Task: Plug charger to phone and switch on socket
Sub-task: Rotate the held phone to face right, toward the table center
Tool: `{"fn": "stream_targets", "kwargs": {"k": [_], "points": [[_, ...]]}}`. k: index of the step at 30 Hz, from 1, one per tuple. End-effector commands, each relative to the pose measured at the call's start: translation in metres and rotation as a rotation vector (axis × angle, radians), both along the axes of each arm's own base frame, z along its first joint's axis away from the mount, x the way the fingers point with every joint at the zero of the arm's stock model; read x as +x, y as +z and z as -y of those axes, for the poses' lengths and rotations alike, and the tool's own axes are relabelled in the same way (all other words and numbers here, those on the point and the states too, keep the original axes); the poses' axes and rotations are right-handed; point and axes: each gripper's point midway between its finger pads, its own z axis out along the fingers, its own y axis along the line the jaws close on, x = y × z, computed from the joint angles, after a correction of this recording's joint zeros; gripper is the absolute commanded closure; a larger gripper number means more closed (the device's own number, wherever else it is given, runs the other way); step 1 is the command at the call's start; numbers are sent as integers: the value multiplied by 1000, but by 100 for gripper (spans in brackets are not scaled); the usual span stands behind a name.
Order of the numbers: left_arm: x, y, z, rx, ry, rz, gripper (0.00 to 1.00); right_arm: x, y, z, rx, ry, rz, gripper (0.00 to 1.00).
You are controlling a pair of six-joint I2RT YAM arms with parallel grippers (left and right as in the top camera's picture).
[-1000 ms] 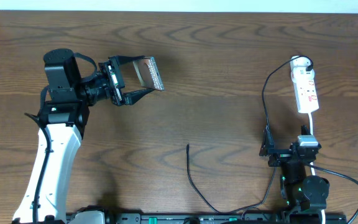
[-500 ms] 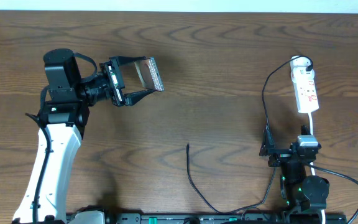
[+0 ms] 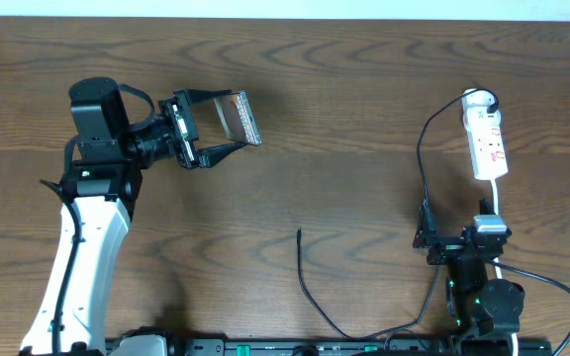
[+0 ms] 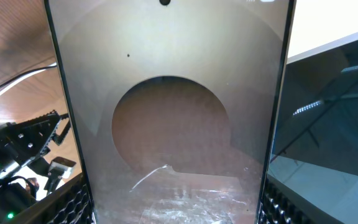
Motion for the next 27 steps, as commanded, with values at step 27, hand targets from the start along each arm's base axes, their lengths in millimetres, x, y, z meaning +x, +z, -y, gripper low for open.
{"fn": "stream_targets", "kwargs": {"k": [27], "points": [[15, -24, -22, 236, 127, 96, 92, 0, 0, -1, 9, 3, -1, 1]]}}
